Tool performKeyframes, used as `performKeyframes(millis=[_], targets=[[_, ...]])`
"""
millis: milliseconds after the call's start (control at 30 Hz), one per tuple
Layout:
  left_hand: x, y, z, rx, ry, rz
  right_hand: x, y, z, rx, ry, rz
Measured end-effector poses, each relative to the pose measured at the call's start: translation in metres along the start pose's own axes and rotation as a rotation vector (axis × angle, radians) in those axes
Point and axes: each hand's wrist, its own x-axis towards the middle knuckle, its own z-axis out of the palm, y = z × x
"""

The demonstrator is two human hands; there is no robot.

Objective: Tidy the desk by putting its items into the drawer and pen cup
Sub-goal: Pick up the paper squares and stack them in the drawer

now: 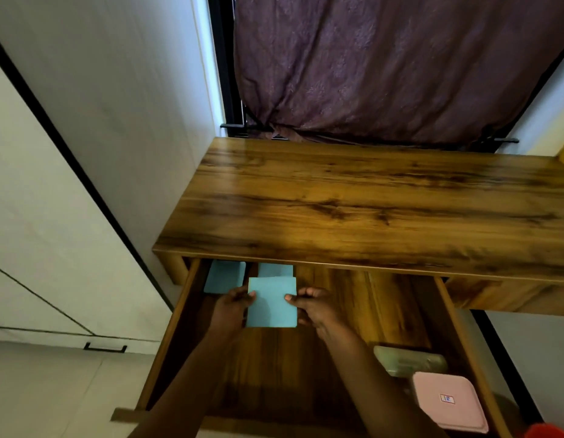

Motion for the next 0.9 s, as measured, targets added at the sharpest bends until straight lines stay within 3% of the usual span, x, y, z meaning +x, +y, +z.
performKeyframes(millis=[100, 333, 600, 767, 833, 900], targets=[[-0.001, -0.023, -0.021, 0.076, 0.207, 0.058, 0.010, 0.022, 0.024, -0.049, -0.007, 0.039], [0.018, -0.037, -0.052, 0.361, 0.398, 0.065, 0.028, 0.048, 0.065, -0.014, -0.031, 0.129], [0.036, -0.038, -0.066, 0.527, 0.240, -0.073, 0.047, 0.057, 0.108, -0.171, 0.134, 0.051], [0.033, -0.038, -0.072, 0.604, 0.124, -0.057, 0.054, 0.066, 0.121, -0.262, 0.167, 0.021], [0.021, -0.040, -0.072, 0.457, 0.141, -0.049, 0.054, 0.069, 0.124, -0.276, 0.186, 0.006], [0.001, -0.042, -0.072, 0.083, 0.218, -0.104, 0.053, 0.071, 0.124, -0.245, 0.210, 0.004]])
